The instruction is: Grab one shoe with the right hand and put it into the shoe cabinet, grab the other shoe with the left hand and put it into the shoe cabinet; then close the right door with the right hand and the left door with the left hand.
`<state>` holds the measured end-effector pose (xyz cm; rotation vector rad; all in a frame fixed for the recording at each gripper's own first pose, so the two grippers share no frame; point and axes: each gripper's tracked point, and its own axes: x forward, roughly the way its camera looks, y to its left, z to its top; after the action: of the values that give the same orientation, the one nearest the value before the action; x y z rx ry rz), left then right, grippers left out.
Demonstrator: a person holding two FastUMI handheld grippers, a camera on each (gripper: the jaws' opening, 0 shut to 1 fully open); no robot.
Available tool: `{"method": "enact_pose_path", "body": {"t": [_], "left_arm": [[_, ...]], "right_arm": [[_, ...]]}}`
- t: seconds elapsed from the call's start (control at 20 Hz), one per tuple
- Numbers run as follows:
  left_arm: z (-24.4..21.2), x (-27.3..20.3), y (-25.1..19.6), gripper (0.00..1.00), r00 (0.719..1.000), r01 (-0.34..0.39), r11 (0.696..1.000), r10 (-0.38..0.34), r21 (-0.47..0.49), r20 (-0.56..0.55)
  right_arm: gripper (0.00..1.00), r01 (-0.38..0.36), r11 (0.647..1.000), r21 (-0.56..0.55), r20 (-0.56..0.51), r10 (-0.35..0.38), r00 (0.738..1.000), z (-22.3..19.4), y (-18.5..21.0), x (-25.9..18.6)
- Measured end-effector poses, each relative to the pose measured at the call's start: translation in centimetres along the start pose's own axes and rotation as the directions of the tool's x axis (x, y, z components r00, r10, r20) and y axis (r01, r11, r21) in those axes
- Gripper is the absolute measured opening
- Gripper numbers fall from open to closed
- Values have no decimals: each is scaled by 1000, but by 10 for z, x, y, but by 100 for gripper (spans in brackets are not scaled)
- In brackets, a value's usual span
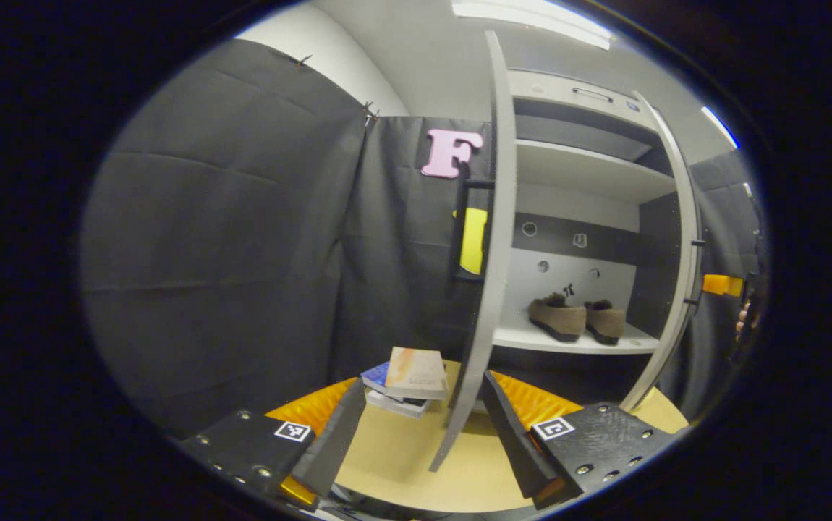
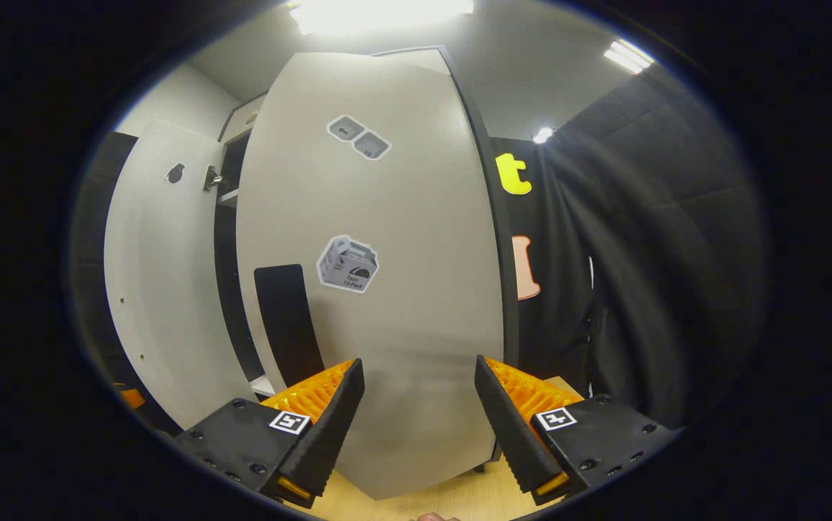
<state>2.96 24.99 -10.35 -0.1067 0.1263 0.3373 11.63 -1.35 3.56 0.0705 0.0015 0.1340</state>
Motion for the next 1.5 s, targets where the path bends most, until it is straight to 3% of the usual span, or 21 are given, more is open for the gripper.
{"method": "enact_pose_path", "body": {"t": [0.15, 0.25, 0.3, 0.35, 0.5, 0.55, 0.6, 0.7, 0.8, 0.85, 1.0, 1.05, 1.1, 1.2, 1.25, 1.5], "left_arm": [[20, 18, 34, 97, 999, -14, 1000, 15, -25, 28], [33, 31, 53, 94, 998, -18, 998, 21, -54, 52], [43, 38, 62, 94, 998, -16, 997, 20, -70, 67], [54, 45, 67, 94, 997, -6, 996, 13, -88, 80], [78, 65, 79, 100, 993, 30, 992, -16, -123, 116], [83, 74, 82, 100, 992, 40, 992, -26, -118, 123], [88, 80, 83, 94, 991, 51, 993, -37, -108, 127], [99, 93, 77, 100, 988, 87, 993, -77, -74, 133], [111, 102, 68, 100, 982, 136, 989, -128, -52, 137], [115, 107, 64, 94, 979, 160, 986, -153, -43, 138], [126, 115, 46, 94, 962, 231, 973, -225, -20, 156], [131, 119, 37, 100, 955, 257, 966, -252, -12, 156], [132, 121, 28, 94, 947, 288, 958, -284, -5, 150], [136, 123, 12, 93, 933, 332, 943, -332, 24, 142], [137, 127, 10, 98, 934, 323, 945, -328, 52, 141], [134, 123, 5, 93, 933, 337, 940, -342, 61, 115]], "right_arm": [[98, 23, 1000, -12, -3, -23, 1000, 1, 1, 0], [98, 39, 999, -18, -5, -39, 999, -2, 3, 1], [92, 44, 999, -18, -10, -44, 999, -5, 4, 1], [98, 50, 999, -15, -17, -50, 999, -8, 5, 0], [98, 69, 998, -6, -40, -69, 997, -22, 6, -3], [92, 76, 997, -6, -50, -76, 996, -29, 6, -5], [98, 82, 997, -7, -61, -82, 995, -35, 7, -7], [98, 91, 996, -17, -74, -92, 993, -48, 9, -12], [98, 94, 995, -21, -95, -96, 991, -63, 14, -18], [98, 97, 995, -21, -107, -98, 989, -70, 15, -21], [98, 107, 994, -23, -142, -109, 984, -90, 19, -30], [98, 106, 994, -20, -156, -108, 982, -97, 20, -34], [98, 106, 994, -16, -170, -107, 980, -102, 21, -38], [98, 104, 995, -11, -189, -104, 976, -111, 22, -43], [98, 106, 994, -11, -192, -106, 976, -114, 21, -44], [98, 130, 991, -13, -185, -130, 974, -115, 15, -46]]}}
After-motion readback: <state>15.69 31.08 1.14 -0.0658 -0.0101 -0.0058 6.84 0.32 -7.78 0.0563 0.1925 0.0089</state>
